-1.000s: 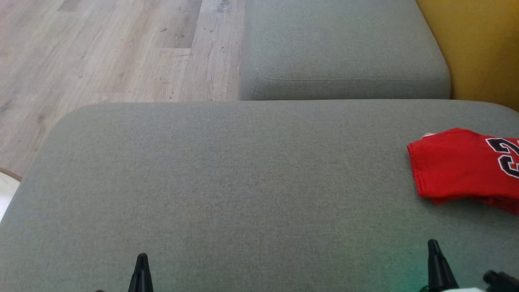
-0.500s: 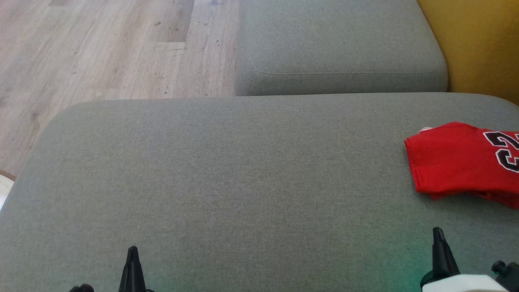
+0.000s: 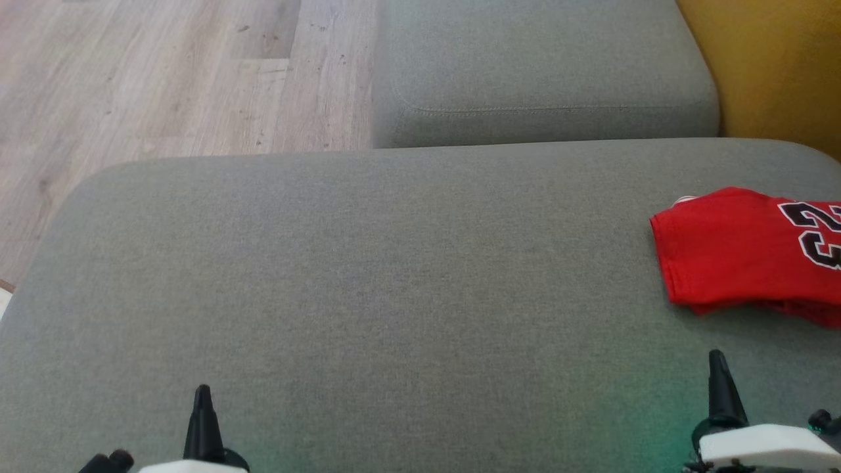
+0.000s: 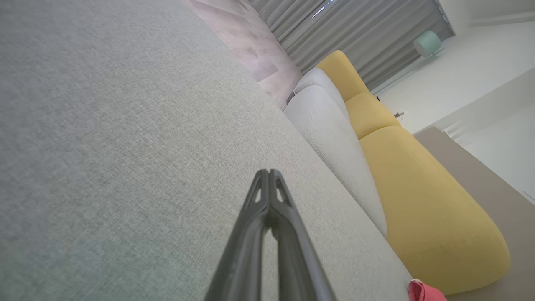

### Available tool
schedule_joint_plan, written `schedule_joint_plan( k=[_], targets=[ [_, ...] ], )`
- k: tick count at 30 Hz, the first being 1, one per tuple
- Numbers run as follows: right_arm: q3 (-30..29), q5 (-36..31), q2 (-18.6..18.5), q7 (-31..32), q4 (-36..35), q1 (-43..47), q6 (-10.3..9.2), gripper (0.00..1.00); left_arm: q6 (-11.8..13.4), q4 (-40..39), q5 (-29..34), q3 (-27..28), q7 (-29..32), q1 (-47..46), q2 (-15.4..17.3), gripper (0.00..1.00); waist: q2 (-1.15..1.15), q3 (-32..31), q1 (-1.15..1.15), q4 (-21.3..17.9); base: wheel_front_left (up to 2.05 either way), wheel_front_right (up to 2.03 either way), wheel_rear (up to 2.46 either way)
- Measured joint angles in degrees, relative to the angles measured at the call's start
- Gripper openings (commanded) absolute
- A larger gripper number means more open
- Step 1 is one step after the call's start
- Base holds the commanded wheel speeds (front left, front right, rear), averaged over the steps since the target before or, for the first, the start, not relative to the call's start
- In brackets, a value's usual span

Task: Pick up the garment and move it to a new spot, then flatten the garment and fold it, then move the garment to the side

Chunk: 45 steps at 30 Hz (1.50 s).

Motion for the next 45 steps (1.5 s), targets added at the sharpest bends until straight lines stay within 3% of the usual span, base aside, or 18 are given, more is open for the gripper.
schedule_joint_plan(
  k=[45],
  targets=[
    [-3.57,28.89,-0.03,7.22,0.71,-7.88,0.00,0.00,-2.68,2.03,-29.17,5.81,7.05,-8.50,-0.07,0.00,0.00,3.47,-0.01,-2.79,0.00,0.00,0.00]
  ],
)
